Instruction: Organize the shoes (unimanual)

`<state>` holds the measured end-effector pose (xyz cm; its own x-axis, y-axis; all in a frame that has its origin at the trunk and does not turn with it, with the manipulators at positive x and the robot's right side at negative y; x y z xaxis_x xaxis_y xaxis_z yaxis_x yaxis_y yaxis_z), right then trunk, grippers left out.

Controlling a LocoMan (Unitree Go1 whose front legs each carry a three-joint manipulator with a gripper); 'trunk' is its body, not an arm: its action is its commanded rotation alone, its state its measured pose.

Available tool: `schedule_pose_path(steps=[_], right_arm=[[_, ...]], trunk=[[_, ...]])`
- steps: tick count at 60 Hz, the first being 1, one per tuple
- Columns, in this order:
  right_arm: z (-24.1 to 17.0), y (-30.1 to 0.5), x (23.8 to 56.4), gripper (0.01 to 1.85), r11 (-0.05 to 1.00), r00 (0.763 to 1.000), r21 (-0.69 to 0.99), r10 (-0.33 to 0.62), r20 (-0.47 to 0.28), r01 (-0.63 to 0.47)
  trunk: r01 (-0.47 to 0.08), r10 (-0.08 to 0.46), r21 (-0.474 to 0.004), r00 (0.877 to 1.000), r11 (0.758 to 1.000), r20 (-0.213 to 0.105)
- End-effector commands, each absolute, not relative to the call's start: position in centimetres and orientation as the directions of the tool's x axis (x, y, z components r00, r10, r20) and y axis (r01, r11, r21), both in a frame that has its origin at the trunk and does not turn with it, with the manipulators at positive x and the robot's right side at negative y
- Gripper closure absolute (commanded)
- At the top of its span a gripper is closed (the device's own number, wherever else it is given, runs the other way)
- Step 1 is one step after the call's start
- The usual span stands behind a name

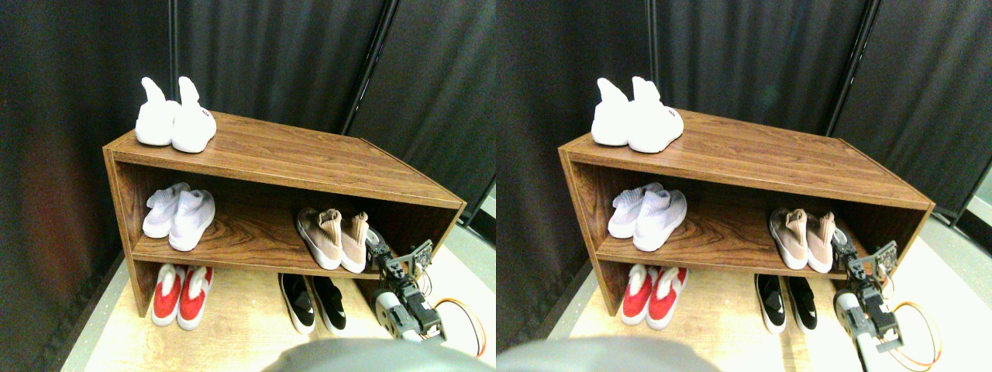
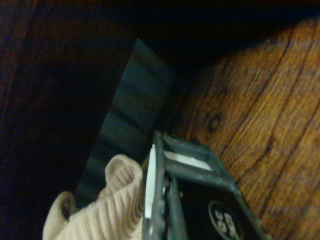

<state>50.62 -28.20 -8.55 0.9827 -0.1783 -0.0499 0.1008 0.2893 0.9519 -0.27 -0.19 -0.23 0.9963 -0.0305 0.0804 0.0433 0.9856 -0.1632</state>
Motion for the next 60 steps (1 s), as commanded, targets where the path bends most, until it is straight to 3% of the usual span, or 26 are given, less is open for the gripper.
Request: schedule_pose_path(steps=[1,39,52,60], right_arm=[[-8.3,-28.0,50.8,1.80,0.298,0.984,0.951,-0.178,-0.023,0.077],[-8.1,-29.5,50.8,1.80,0.337,0.977,0.940,-0.212,0.013,0.061],[-6.7,-30.9,50.7,1.80,0.408,0.974,0.912,-0.220,0.059,0.038],[-6.0,-31.5,50.2,1.80,0.400,0.970,0.916,-0.231,0.077,0.023]], trunk=[[0.026,-0.016,-0.175,0.998,0.984,0.063],[0.048,-0.038,-0.156,0.997,0.987,0.068],[0.059,-0.049,-0.148,0.996,0.987,0.071],[0.067,-0.057,-0.142,0.996,0.988,0.075]])
